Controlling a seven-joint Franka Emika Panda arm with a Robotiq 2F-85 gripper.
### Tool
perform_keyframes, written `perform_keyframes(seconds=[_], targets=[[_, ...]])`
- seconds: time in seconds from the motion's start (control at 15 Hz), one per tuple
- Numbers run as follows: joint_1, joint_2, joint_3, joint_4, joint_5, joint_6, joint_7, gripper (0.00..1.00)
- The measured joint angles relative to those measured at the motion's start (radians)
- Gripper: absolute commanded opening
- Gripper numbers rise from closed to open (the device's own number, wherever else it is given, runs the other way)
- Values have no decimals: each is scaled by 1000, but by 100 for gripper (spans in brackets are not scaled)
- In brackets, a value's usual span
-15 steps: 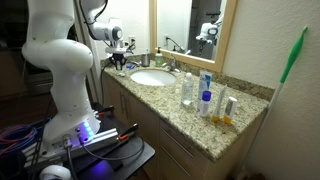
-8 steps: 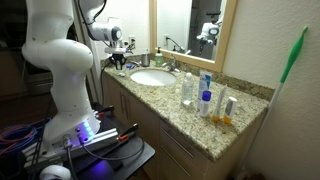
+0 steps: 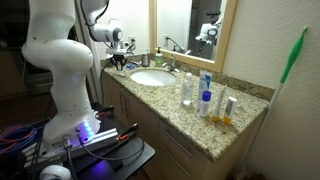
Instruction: Place the green lid on the white object
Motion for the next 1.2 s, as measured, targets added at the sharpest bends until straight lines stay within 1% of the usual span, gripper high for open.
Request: perform_keyframes(seconds=[0.07, 0.13, 0.27, 0.33, 1.2], targets=[[0, 9, 0, 5, 0, -1, 0, 8], [0, 18, 0, 10, 0, -1, 1, 33], [0, 22, 0, 11, 0, 0, 1, 33], [0, 21, 0, 11, 0, 0, 1, 8], [0, 45, -9, 13, -41, 2, 31, 8]])
